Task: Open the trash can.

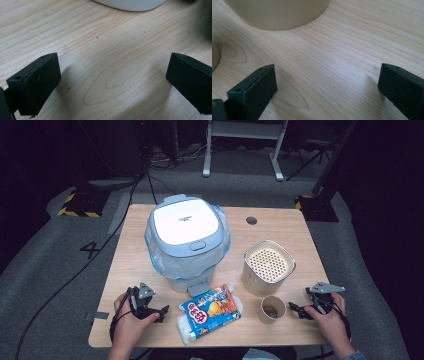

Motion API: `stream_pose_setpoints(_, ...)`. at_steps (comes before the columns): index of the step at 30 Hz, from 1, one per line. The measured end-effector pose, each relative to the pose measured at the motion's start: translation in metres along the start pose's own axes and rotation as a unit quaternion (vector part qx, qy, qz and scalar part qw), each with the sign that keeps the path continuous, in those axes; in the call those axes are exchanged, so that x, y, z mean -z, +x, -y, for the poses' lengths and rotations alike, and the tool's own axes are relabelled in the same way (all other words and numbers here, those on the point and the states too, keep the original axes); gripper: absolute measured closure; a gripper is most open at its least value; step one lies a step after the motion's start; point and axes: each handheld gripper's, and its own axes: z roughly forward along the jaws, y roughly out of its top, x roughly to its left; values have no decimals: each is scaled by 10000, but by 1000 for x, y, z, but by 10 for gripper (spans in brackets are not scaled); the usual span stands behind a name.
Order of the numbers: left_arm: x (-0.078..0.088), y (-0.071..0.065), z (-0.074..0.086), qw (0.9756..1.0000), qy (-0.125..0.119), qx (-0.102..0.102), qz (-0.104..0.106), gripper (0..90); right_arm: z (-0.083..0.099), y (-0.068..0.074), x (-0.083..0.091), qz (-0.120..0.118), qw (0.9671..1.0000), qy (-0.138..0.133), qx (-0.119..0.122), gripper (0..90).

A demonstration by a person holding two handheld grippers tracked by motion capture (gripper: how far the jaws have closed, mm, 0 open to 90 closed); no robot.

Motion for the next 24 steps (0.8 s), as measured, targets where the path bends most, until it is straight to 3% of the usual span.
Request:
stream_pose_setpoints(2, 3, 0, 0, 10000, 29, 46, 44, 28, 0, 0, 0, -2, 10000, 1, -3, 23)
stream_pose_setpoints(5, 9, 2, -3, 9999, 107, 0, 57, 275, 0, 0, 0, -3, 10000, 1, -6, 23)
stream_pose_setpoints(7, 13, 3, -7, 10000, 53, 5, 63, 266, 0, 0, 0, -3, 10000, 1, -5, 23)
stream_pose_setpoints(9, 15, 4, -9, 9999, 66, -15, 151, 359, 0, 0, 0, -4, 10000, 0, -5, 23)
stream_pose_setpoints(12, 18, 4, -12, 9997, 133, -47, 215, 396, 0, 0, 0, -12, 10000, -2, -1, 23)
stream_pose_setpoints(13, 22, 3, -16, 9993, 171, -84, 326, 411, 0, 0, 0, -21, 10000, -7, 3, 23)
stream_pose_setpoints(17, 35, 1, -26, 9986, 14, -195, 491, 456, 0, 0, 0, -28, 10000, -9, 2, 23)
stream_pose_setpoints(21, 45, 2, -34, 9976, -150, -162, 662, 497, 0, -1, -1, -45, 10000, -7, 31, 22)
stream_pose_setpoints(24, 57, 1, -44, 9958, -340, -214, 817, 512, 0, -1, -1, -55, 10000, -9, 45, 21)
